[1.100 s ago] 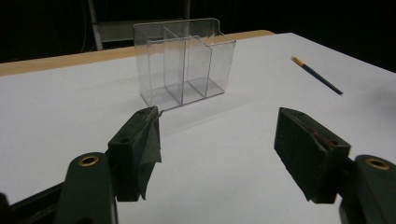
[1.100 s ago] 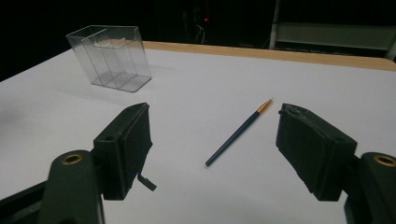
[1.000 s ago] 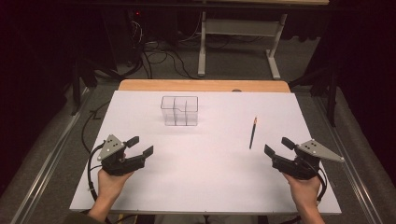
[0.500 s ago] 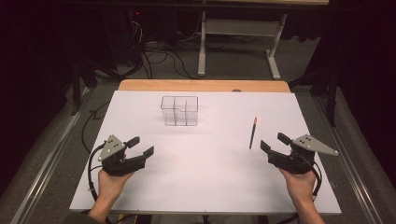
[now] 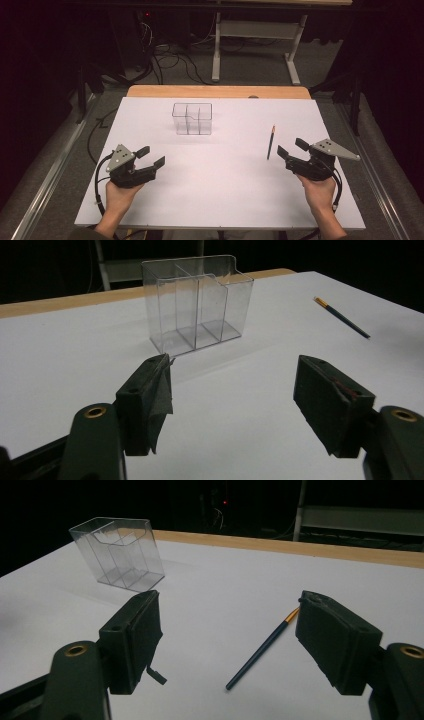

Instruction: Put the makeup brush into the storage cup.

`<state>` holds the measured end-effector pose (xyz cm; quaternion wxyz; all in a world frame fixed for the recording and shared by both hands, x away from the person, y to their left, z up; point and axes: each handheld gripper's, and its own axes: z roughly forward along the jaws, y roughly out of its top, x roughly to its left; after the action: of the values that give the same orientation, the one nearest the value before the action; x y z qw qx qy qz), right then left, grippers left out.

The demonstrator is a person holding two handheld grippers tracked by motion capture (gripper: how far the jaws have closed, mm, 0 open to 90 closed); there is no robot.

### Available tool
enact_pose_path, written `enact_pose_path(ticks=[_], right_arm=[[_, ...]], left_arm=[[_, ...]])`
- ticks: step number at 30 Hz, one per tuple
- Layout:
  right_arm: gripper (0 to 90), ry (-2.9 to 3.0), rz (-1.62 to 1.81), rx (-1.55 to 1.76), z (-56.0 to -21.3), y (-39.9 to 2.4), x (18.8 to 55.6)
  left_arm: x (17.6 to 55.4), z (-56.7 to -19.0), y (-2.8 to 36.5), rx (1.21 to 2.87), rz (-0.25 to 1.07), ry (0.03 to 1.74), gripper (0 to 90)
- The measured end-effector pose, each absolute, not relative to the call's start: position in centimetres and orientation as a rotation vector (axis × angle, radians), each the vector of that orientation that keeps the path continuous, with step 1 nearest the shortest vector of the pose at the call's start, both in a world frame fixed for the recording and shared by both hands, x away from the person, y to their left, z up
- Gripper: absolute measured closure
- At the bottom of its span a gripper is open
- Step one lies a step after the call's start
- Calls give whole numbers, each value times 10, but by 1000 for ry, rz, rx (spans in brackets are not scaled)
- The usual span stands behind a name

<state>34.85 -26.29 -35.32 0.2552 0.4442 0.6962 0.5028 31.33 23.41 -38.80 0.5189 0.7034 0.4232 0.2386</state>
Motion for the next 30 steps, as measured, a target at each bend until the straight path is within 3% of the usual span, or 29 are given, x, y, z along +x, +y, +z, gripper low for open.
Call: enact_pose_path(ticks=[30], right_arm=[[267, 1876, 1330, 1234, -345, -253, 383]], left_arm=[[313, -389, 234, 1690, 570, 1000, 314]])
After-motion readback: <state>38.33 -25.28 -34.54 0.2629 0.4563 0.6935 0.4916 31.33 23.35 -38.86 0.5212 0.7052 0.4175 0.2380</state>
